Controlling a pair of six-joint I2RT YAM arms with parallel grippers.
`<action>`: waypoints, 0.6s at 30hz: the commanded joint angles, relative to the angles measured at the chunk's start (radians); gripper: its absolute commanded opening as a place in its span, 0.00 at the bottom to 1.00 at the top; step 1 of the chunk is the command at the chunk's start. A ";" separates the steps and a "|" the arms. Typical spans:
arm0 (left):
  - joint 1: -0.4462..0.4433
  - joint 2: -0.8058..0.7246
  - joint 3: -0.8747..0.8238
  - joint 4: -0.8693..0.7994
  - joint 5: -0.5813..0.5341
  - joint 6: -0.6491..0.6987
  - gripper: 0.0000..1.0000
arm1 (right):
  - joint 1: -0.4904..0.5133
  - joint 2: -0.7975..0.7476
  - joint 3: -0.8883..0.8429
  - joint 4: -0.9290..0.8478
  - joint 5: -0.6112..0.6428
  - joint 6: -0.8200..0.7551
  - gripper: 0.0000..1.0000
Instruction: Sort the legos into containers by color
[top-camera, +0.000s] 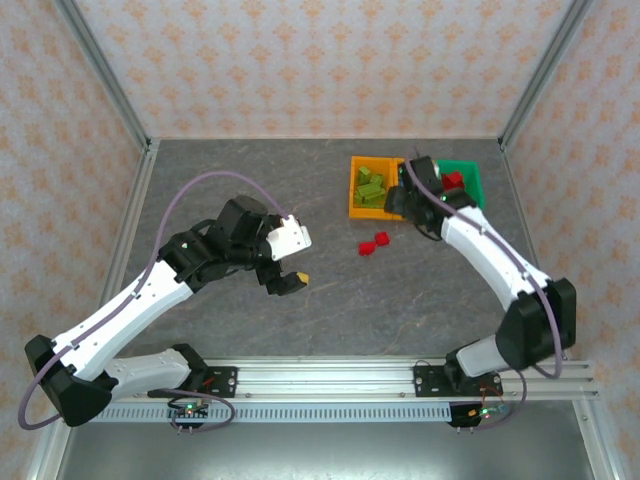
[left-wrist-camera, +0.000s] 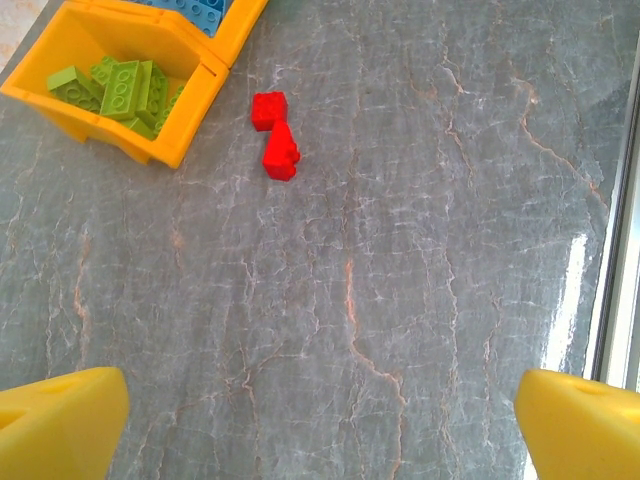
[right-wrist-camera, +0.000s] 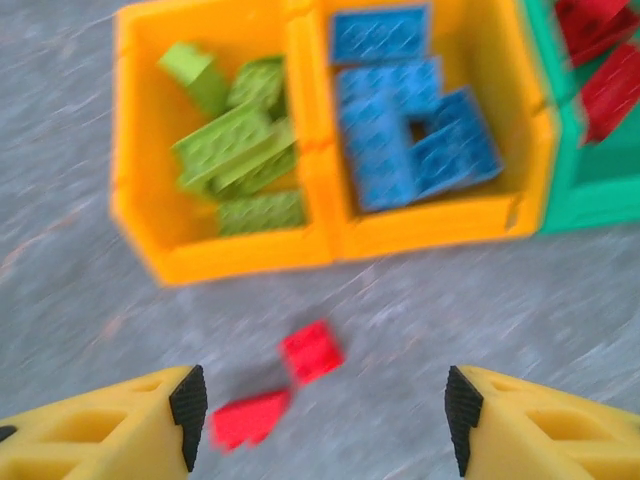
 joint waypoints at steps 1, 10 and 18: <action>0.012 -0.002 0.034 -0.024 -0.012 -0.001 1.00 | 0.033 0.003 -0.104 0.049 -0.063 0.161 0.66; 0.012 -0.004 0.036 -0.031 -0.012 -0.002 1.00 | 0.053 0.239 -0.059 0.062 -0.004 0.097 0.80; 0.012 0.001 0.035 -0.032 -0.015 -0.001 1.00 | 0.018 0.472 0.079 0.034 -0.038 0.042 0.77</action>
